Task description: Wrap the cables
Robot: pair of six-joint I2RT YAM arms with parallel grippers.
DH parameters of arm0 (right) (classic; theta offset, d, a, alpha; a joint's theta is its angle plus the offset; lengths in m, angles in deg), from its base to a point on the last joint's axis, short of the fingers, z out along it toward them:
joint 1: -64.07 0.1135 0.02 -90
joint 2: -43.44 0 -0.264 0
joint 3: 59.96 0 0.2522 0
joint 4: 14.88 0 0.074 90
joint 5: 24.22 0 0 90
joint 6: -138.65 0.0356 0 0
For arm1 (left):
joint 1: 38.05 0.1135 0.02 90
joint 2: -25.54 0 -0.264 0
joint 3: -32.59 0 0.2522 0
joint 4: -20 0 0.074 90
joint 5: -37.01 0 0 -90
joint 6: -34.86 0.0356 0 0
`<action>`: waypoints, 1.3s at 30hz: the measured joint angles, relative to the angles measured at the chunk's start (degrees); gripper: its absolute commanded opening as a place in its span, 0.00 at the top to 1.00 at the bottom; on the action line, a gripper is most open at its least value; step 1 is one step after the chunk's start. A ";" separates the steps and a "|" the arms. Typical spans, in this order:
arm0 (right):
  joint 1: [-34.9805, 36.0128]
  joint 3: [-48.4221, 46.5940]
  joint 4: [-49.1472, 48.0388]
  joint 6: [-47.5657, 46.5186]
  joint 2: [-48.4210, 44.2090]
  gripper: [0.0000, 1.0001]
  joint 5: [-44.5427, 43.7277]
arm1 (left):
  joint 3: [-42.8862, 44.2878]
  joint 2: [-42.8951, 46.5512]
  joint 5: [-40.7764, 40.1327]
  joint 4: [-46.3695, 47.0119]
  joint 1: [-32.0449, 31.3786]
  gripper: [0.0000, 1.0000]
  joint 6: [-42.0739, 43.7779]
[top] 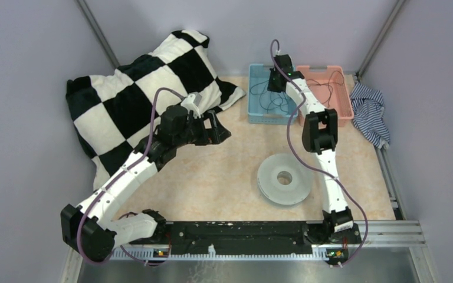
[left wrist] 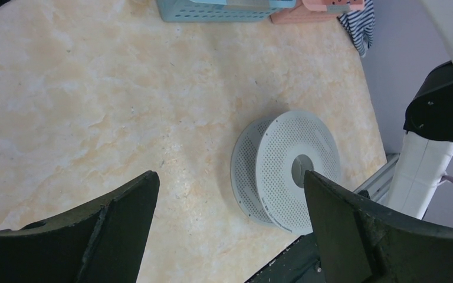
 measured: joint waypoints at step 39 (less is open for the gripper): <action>-0.02 9.38 4.87 -3.21 -72.52 1.00 22.03 | 15.19 -15.69 28.02 24.61 -7.65 0.01 1.66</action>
